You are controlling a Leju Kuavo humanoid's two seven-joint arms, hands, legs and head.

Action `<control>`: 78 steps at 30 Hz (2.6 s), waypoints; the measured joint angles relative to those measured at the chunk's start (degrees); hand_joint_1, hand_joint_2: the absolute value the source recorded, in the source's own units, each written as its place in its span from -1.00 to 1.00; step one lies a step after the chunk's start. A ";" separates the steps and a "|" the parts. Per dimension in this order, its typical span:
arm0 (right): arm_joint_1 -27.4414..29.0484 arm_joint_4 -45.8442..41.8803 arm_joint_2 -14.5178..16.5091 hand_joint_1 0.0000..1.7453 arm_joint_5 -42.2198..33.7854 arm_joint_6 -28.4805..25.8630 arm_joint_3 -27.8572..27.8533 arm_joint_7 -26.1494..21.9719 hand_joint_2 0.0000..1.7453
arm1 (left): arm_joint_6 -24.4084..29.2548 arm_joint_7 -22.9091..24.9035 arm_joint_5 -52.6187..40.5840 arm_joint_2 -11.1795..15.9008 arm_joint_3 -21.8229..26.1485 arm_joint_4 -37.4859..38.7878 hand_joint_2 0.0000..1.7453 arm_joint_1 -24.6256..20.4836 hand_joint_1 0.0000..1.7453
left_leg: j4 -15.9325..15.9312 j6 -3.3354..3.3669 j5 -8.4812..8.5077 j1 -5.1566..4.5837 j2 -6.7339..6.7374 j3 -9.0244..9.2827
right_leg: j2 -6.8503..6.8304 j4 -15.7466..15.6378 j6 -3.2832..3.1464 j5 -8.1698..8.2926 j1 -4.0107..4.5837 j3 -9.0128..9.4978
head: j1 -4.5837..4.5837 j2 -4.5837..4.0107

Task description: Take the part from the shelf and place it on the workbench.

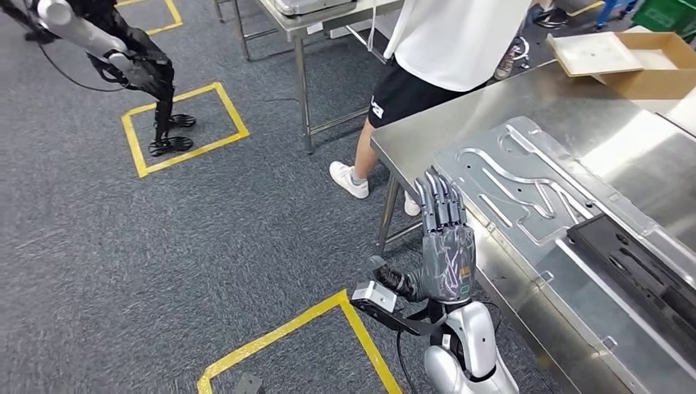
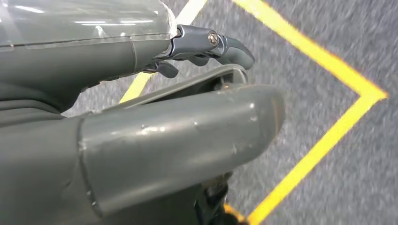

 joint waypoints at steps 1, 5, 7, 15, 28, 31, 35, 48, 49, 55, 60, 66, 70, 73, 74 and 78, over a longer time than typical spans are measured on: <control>-0.12 0.06 0.10 -1.00 -0.09 0.10 0.01 -0.03 -1.00 | -0.01 0.05 0.02 0.00 0.00 0.00 -1.00 0.04 -1.00 | 0.86 -0.26 -0.65 -0.12 1.26 -0.44 | -0.90 -0.39 -0.42 0.20 -0.07 0.24 | -0.09 0.00; -0.23 0.57 0.29 -1.00 -0.43 0.27 0.01 -0.14 -1.00 | 0.01 0.15 -0.03 0.01 0.00 -0.01 -1.00 -0.16 -1.00 | 13.04 -0.75 -6.93 -0.30 6.54 -6.03 | -5.00 -0.82 -1.36 0.29 0.35 0.45 | -0.37 0.00; -0.24 0.89 0.31 -1.00 -0.51 0.29 0.01 -0.14 -1.00 | 0.09 0.20 -0.08 0.03 0.01 -0.01 -1.00 -0.02 -1.00 | 14.52 -0.94 -6.59 -0.24 7.02 -6.38 | -6.84 -0.71 -1.37 0.16 0.42 0.39 | -0.38 0.00; -0.67 1.19 0.41 -1.00 -0.79 0.27 0.02 -0.20 -1.00 | 0.50 0.16 -0.32 0.08 0.03 -0.02 -1.00 0.03 -1.00 | -0.14 1.04 -1.12 -0.88 9.37 1.41 | -10.88 0.53 0.45 -0.98 0.81 0.51 | -0.30 0.00; -0.91 1.95 0.42 -1.00 -0.98 0.23 0.02 -0.35 -1.00 | 0.61 0.28 -0.48 -0.13 0.07 -0.02 -1.00 -0.23 -1.00 | -0.36 1.05 0.20 -0.35 0.61 0.47 | 1.25 0.76 0.66 -0.56 -0.10 -0.17 | -0.28 0.00; -1.02 1.96 0.54 -1.00 -0.97 0.24 0.02 -0.38 -1.00 | 0.65 0.30 -0.48 -0.11 0.07 -0.01 -1.00 -0.04 -1.00 | -0.15 -0.06 0.13 -0.23 0.72 -0.16 | -0.75 -0.20 -0.09 -0.07 -0.18 0.32 | -0.31 0.00; -1.05 2.05 0.63 -1.00 -1.02 0.23 0.02 -0.46 -1.00 | 0.71 0.28 -0.46 -0.10 0.07 -0.02 -1.00 -0.23 -1.00 | 11.07 -0.58 -5.92 -0.30 6.47 -5.49 | -4.59 -0.90 -1.18 0.12 0.00 0.71 | -0.42 0.00; -1.24 2.22 0.64 -1.00 -1.41 0.24 0.02 -0.51 -1.00 | 0.83 0.21 -0.45 -0.02 0.08 -0.02 -1.00 -0.12 -1.00 | -1.22 1.82 -0.19 -0.74 8.14 1.43 | -8.28 3.17 1.10 -3.51 0.35 -0.21 | -0.37 0.00; -1.22 2.25 0.62 -1.00 -1.42 0.25 0.02 -0.53 -1.00 | 0.80 0.21 -0.45 -0.03 0.08 -0.02 -1.00 -0.18 -1.00 | -1.31 2.01 -0.07 -0.63 7.55 1.42 | -6.46 6.29 1.30 -5.32 0.15 -1.59 | -0.36 0.00; -0.88 2.55 0.53 -1.00 -1.43 0.25 0.02 -0.55 -1.00 | 0.73 0.22 -0.46 -0.05 0.11 -0.02 -1.00 -0.21 -1.00 | -0.86 2.10 -0.01 -0.54 2.97 1.31 | -2.91 8.74 1.31 -3.02 -0.15 -3.59 | -0.36 0.00; -0.91 2.58 0.53 -1.00 -1.44 0.27 0.04 -0.57 -1.00 | 0.73 0.22 -0.46 -0.17 0.12 -0.01 -1.00 -0.25 -1.00 | -0.45 0.40 0.39 -0.25 -0.63 0.09 | 0.80 0.76 0.59 -0.55 -0.29 -0.35 | -0.37 0.00; -1.00 2.60 0.64 -1.00 -1.38 0.40 0.04 -0.64 -1.00 | 0.73 0.22 -0.46 -0.13 0.13 -0.01 -1.00 -0.31 -1.00 | 12.13 -0.95 -6.27 -0.30 6.55 -5.82 | -4.61 -0.09 -1.18 -0.39 -0.01 0.36 | -0.78 0.00; -0.98 2.61 0.64 -1.00 -1.38 0.40 0.04 -0.64 -1.00 | 0.73 0.22 -0.46 -0.08 0.13 -0.02 -1.00 -0.09 -1.00 | 8.82 -1.10 -3.09 -0.14 8.10 -3.36 | -8.04 0.33 -1.07 -0.97 0.18 0.51 | -0.78 0.00; -1.06 2.59 0.64 -1.00 -1.38 0.40 0.04 -0.64 -1.00 | 0.73 0.23 -0.48 -0.07 0.13 -0.02 -1.00 -0.34 -1.00 | 0.49 -0.25 -0.82 -0.89 11.24 0.99 | -9.80 0.58 -0.42 -1.41 0.64 0.69 | -0.75 0.00; -1.10 2.59 0.66 -1.00 -1.38 0.40 0.05 -0.64 -1.00 | 0.73 0.23 -0.49 -0.07 0.13 -0.02 -1.00 -0.36 -1.00 | 0.04 0.05 -1.00 -1.15 11.31 1.04 | -10.34 0.58 -0.20 -1.46 0.78 0.72 | -0.74 0.00; -1.36 2.56 0.75 -1.00 -1.43 0.39 0.10 -0.64 -1.00 | 0.73 0.28 -0.54 -0.04 0.15 -0.02 -1.00 -0.20 -1.00 | -0.93 1.36 -0.26 -0.74 8.92 1.12 | -8.32 2.36 0.97 -3.18 0.40 0.28 | -0.74 0.00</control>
